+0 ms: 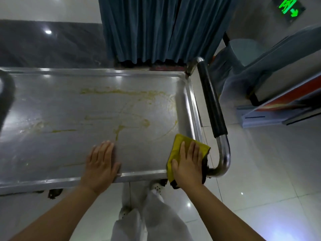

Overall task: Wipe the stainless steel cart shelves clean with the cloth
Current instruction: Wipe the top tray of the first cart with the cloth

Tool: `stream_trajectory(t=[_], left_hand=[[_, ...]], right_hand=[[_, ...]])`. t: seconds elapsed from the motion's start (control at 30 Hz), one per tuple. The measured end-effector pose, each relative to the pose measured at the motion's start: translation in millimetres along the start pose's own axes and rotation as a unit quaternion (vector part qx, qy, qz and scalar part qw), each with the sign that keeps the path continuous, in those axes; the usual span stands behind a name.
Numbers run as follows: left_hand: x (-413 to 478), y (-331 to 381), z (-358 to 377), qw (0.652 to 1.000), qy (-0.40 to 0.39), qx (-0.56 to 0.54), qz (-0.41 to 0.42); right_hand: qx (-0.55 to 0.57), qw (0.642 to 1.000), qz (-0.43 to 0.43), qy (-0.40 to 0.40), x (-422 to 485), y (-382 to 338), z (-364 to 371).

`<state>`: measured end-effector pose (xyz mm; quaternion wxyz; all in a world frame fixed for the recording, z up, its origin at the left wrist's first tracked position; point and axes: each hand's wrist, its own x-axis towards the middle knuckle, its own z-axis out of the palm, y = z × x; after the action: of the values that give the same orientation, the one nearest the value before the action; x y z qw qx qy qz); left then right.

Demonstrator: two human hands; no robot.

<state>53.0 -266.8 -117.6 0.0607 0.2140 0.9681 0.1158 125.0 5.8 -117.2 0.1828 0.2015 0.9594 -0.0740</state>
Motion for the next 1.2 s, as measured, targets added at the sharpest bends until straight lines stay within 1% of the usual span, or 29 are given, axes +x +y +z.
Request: stream_trajectory(t=[0.03,0.13,0.23,0.33,0.5,0.63,0.77,0.93,1.1,1.2], left_hand=[[0.9,-0.5,1.1,1.000,0.008,0.000,-0.005],[2.8,-3.0,5.6,0.999,0.033,-0.004,-0.007],[6.3,-4.8,8.6,0.999,0.047,-0.007,-0.007],[9.4,-6.6,12.7,0.998,0.057,0.006,-0.002],[13.9,-10.3,17.7,0.995,0.094,0.024,0.014],[15.9,-12.2,21.8,0.996,0.085,0.031,0.015],[13.0,-14.8,22.5,0.998,0.060,0.032,0.018],[10.0,-15.1,19.5,0.998,0.053,0.022,0.015],[6.6,-15.6,16.1,0.999,0.047,0.015,0.002],[3.7,-16.9,15.1,0.999,0.039,0.008,0.000]], right_hand=[[0.004,1.000,0.005,-0.003,12.1,-0.5,-3.8],[0.009,0.999,0.008,0.031,54.9,-3.4,-16.8],[-0.022,0.997,0.006,0.070,109.6,-12.1,-34.8],[-0.034,0.995,0.005,0.089,166.3,-26.7,-56.1],[-0.078,0.993,-0.036,0.075,250.4,-41.3,-90.3],[-0.103,0.991,-0.078,0.047,286.2,-45.6,-106.0],[-0.102,0.987,-0.108,0.054,265.6,-41.0,-96.0],[-0.075,0.982,-0.158,0.071,182.1,-24.4,-56.9],[-0.061,0.979,-0.190,0.048,84.0,5.1,-15.7],[-0.055,0.980,-0.192,0.013,35.8,7.5,-0.4]])
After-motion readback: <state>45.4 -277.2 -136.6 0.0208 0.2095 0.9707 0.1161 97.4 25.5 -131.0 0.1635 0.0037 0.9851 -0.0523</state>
